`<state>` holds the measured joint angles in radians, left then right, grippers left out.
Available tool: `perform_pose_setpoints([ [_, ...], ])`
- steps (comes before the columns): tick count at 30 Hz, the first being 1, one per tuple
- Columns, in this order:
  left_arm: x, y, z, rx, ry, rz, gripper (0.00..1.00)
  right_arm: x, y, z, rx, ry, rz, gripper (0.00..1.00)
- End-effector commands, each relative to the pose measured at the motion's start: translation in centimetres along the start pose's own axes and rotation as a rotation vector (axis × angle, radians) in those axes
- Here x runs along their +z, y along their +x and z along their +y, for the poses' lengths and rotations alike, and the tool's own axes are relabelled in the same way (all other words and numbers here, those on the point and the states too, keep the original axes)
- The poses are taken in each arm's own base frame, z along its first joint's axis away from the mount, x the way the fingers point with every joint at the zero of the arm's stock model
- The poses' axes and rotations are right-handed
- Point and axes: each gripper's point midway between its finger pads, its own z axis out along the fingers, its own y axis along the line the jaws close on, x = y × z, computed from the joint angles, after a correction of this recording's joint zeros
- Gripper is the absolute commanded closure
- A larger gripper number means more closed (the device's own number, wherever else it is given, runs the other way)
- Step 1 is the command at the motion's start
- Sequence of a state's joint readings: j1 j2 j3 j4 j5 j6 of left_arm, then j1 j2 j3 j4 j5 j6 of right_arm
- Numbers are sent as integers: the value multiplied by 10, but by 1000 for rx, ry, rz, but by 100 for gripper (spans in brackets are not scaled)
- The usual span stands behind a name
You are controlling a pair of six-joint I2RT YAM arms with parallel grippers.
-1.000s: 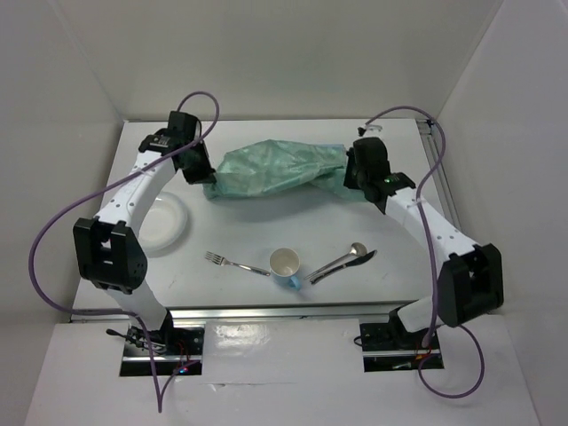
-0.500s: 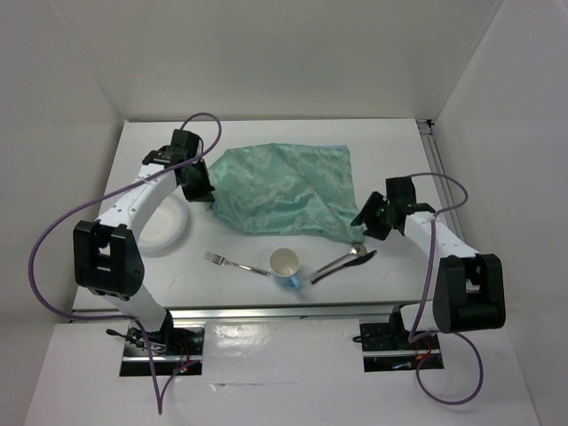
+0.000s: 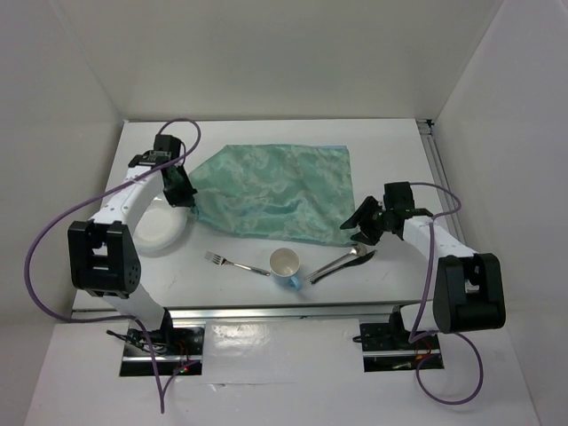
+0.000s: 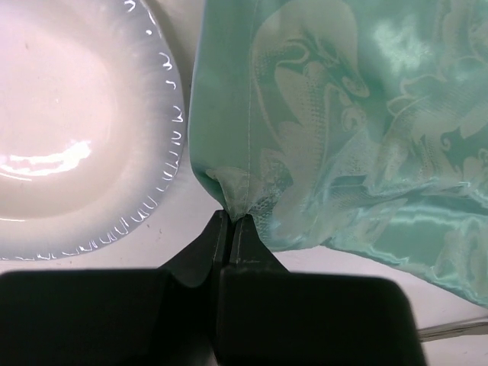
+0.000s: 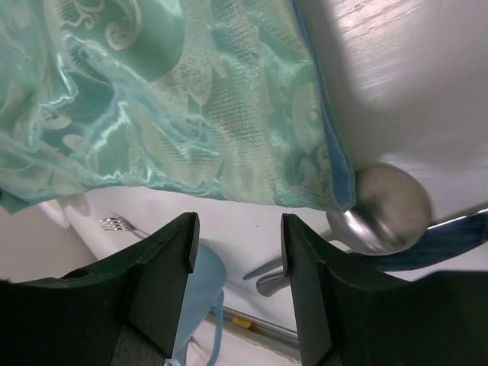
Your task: Set the dinner table for one person
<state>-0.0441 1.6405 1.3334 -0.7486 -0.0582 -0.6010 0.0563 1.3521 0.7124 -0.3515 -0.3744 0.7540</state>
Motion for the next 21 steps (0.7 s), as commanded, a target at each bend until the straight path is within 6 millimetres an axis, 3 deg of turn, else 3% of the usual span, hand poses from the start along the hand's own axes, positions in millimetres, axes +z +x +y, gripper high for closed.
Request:
perform_pose_setpoints([
  [1,-8,-4,8,-38,-19,-34,100,2,7,16,29,-64,26,42],
  [5,-19,-13,15,-64,-11,-71,100,9,14,21,14,-60,36,42],
  [11,-19,-14,16,-72,-7,-69,100,17,27,17,36,-43,61,42],
  [21,-24,-18,13,-63,9,-80,100,34,36,-2,87,-5,93,39],
])
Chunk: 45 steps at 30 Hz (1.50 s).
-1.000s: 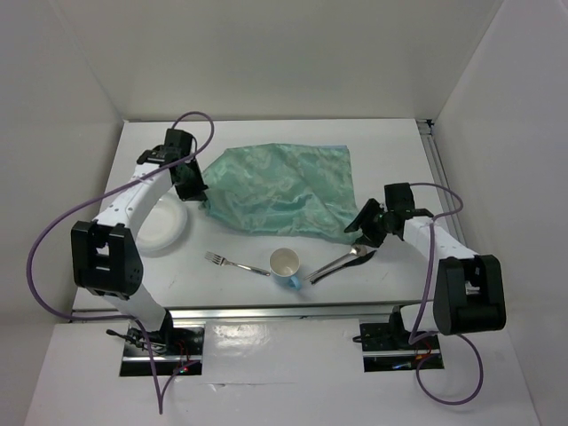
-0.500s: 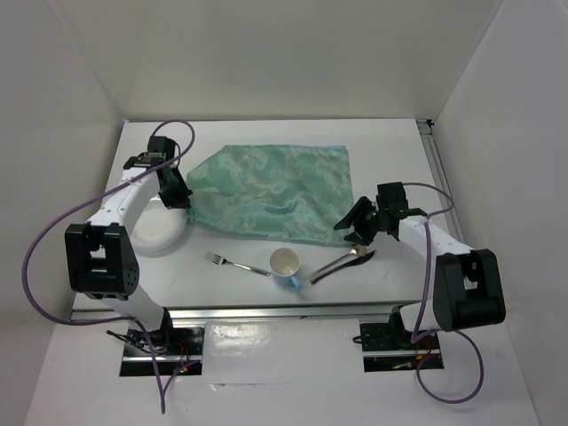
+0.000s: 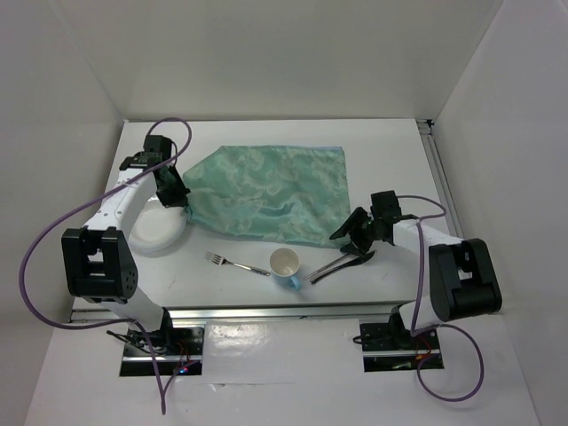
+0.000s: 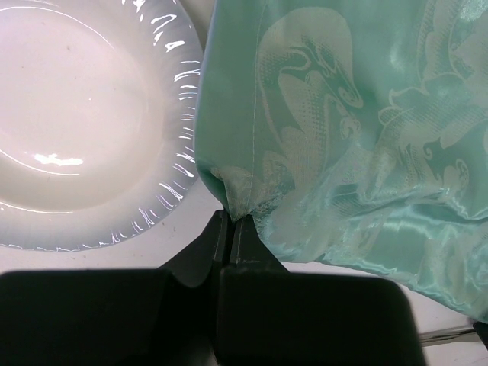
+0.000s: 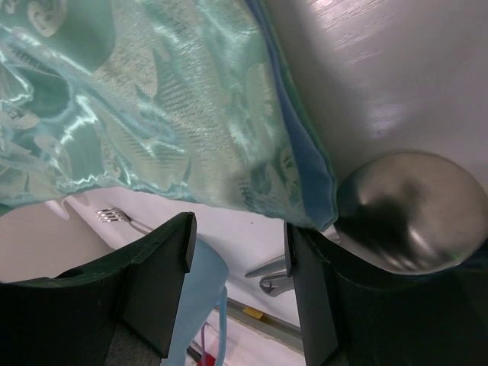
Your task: Set the dinner table for one person
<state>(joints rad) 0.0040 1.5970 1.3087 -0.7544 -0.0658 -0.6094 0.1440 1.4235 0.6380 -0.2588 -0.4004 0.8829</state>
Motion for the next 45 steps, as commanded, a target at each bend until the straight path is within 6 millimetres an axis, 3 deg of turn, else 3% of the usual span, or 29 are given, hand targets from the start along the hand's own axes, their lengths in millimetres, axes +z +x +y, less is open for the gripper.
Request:
perform_pose_setpoints([
  [1,-16,-12,-5,-11,30,-55,100,11,0,2,3,-10,0,39],
  [10,-19,-13,-6,-12,34,-63,100,27,-17,-4,21,50,-55,40],
  [12,-21,-15,-9,-12,50,-65,100,28,-23,0,33,55,-89,59],
  [13,-23,-18,-11,-3,55,-74,100,24,-32,4,25,54,-136,74],
  [14,-23,-17,-12,-2,63,-69,100,22,-35,10,11,44,-157,97],
  [15,-26,-20,-16,-2,78,-74,100,17,-40,15,7,45,-179,100],
  [18,-36,-28,-29,40,136,-79,100,-9,-72,50,-78,18,-305,100],
  [19,-47,-40,-38,51,172,-113,100,-28,-91,76,-111,-20,-381,100],
  [21,-55,-42,-47,73,203,-87,100,-51,-106,95,-166,-22,-453,100],
  [22,-72,-57,-52,82,230,-128,100,-80,-121,125,-196,-73,-537,100],
  [24,-87,-65,-62,107,273,-139,100,-109,-130,146,-258,-96,-601,100],
  [25,-99,-67,-66,110,294,-151,100,-137,-139,171,-281,-139,-666,100],
  [29,-174,-90,-86,149,410,-276,100,-215,-139,213,-381,-236,-803,100],
  [31,-201,-92,-88,155,441,-315,100,-247,-136,228,-394,-279,-856,100],
  [35,-253,-84,-84,169,501,-417,100,-297,-123,238,-422,-330,-925,100],
  [37,-268,-78,-80,171,511,-439,100,-310,-120,242,-442,-340,-946,100],
  [38,-278,-79,-74,162,503,-468,100,-328,-118,247,-439,-364,-985,100],
  [42,-308,-76,-69,173,519,-530,100,-351,-115,249,-454,-360,-1029,100],
  [45,-304,-79,-72,189,519,-517,100,-340,-125,250,-453,-323,-1020,100],
])
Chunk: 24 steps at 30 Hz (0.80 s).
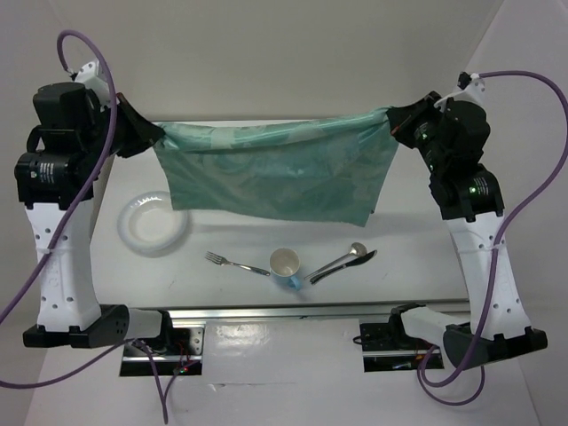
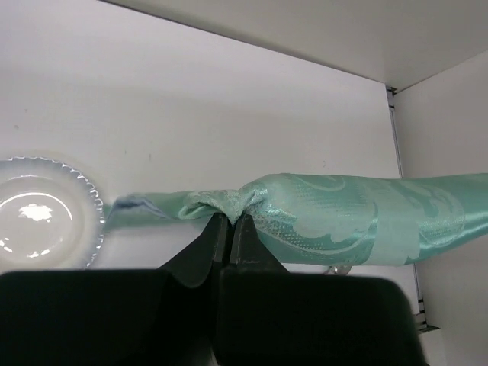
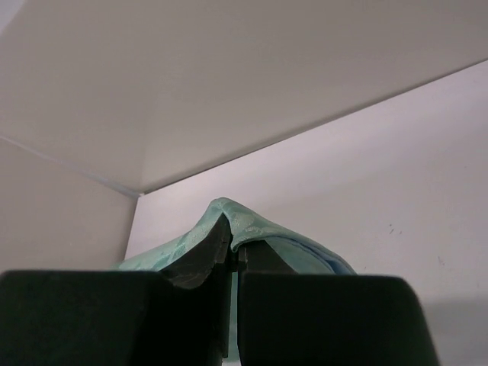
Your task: Set the dinner table for one person
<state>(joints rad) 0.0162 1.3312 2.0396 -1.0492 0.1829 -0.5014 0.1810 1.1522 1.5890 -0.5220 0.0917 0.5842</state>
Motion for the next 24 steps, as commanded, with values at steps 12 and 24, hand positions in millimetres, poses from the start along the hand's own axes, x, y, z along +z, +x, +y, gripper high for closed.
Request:
perform_pose_setpoints([
  [12,210,45,72,-91,-131,286,100,187,110,-88,-23,132,271,100],
  [24,300,60,115,-126,-137,276,2,270,201,-165,3,239,453,22],
])
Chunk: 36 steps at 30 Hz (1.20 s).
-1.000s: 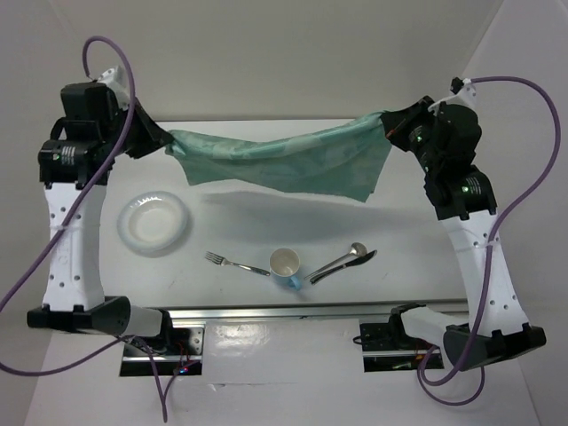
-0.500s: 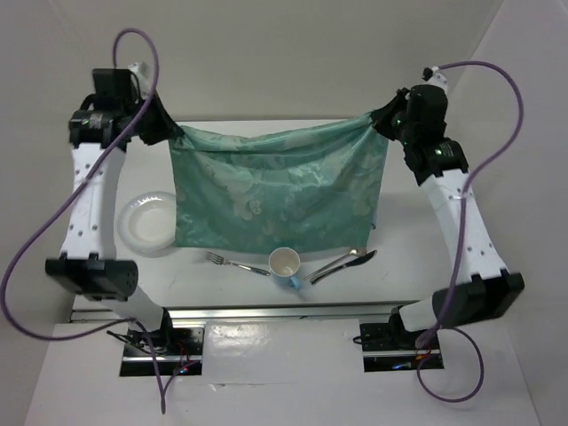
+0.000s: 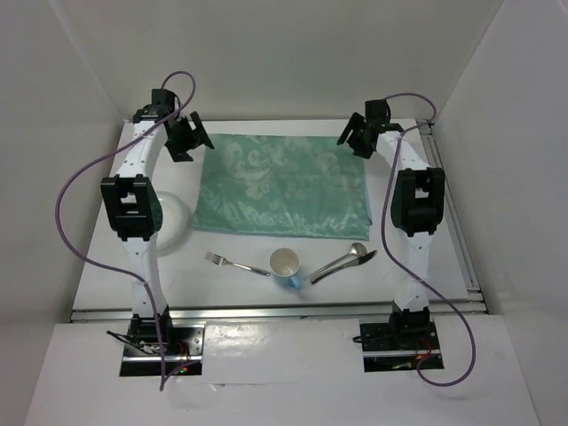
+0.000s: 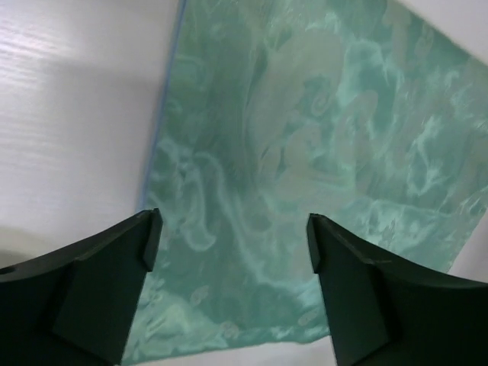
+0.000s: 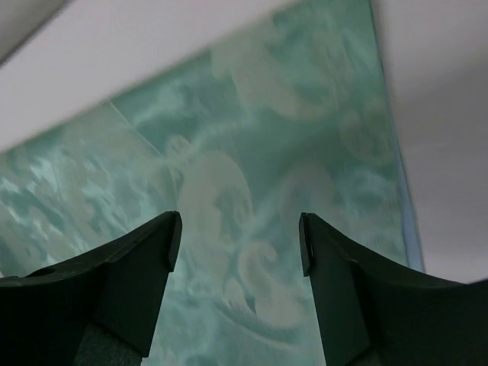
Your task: Set the dinner table for one person
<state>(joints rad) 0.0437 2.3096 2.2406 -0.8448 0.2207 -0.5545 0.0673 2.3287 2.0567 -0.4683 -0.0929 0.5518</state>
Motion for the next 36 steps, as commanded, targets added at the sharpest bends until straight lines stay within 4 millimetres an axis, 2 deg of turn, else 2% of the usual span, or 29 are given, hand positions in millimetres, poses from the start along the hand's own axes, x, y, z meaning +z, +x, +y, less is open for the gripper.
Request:
perform_pose_setpoints([
  [1,-75,-43,-32,93,77,-221,8,-58,-32,21,-23,-66,-122,27],
  [2,-74,-37,-34,111,75,-205,14,-58,-27,15,-21,-47,-115,32],
  [3,-66,-23,-33,127,63,-164,21,-55,-13,6,-18,-27,-85,37],
  [4,-61,-11,-36,159,79,-124,48,-60,-10,4,-18,-24,-81,43],
  [5,-56,-3,-37,174,77,-104,60,-59,-2,0,-16,-14,-65,60],
  [8,-31,31,-36,201,39,-20,97,-58,24,-19,-34,19,-14,83],
  [9,-25,36,-37,195,37,-5,100,-56,33,-19,-39,22,3,94],
  [11,-4,54,-27,181,3,51,100,-56,50,-31,-43,55,55,100],
  [14,18,74,-13,157,-77,95,100,-55,69,-44,-38,89,109,100],
  [18,35,100,4,133,-148,132,100,-52,96,-60,-31,117,173,100],
  [19,40,116,16,126,-173,174,100,-52,105,-66,-29,129,192,100],
  [21,41,127,26,94,-199,190,100,-51,114,-72,-18,142,211,100],
  [22,37,127,24,96,-190,175,100,-51,123,-78,-15,156,231,100],
  [23,39,145,35,79,-203,215,100,-52,130,-81,-13,156,249,100],
  [25,38,159,39,74,-210,230,100,-54,135,-84,-12,159,254,100],
  [26,39,174,49,58,-226,253,100,-57,143,-86,-9,160,272,100],
  [28,31,184,51,56,-238,260,100,-61,147,-89,-8,165,280,100],
  [29,29,197,57,64,-261,281,100,-62,158,-96,-6,180,303,100],
  [32,20,196,64,73,-293,249,100,-68,162,-98,-6,176,298,100],
  [33,16,202,75,76,-332,257,100,-72,166,-100,-5,180,304,100],
  [36,7,196,78,67,-367,218,100,-76,171,-96,-11,161,310,100],
])
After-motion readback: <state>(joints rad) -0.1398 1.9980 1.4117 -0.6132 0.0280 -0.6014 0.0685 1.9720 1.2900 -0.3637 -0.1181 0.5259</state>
